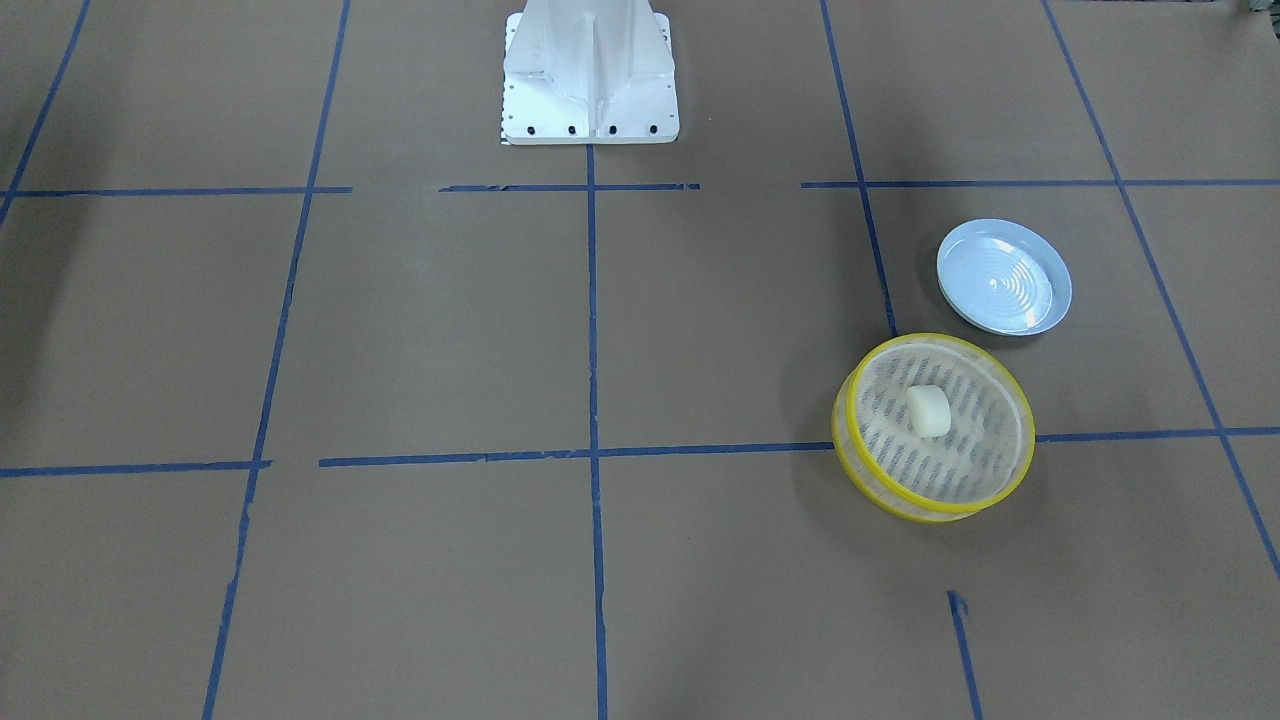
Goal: Place bun in steamer
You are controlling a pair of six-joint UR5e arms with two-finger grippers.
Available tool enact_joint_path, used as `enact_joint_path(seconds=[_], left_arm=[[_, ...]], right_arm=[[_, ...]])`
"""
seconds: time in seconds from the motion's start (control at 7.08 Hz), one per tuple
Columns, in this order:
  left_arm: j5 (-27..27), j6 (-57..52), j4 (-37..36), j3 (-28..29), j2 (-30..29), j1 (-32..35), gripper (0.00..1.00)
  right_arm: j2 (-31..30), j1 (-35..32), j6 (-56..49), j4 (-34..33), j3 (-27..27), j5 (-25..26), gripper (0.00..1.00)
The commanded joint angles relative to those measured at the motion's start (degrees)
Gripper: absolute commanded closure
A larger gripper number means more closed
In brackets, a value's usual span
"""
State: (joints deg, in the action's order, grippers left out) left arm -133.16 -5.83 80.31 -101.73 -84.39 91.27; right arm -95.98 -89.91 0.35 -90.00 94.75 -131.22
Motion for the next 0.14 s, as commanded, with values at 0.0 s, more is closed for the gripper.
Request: enact_joint_path(seconds=[0.0], left_arm=[[-0.08, -0.06, 0.02, 0.48, -0.24, 0.05, 0.0]], right_arm=[[0.0, 0.0, 0.0, 0.0, 0.0, 0.0, 0.0]])
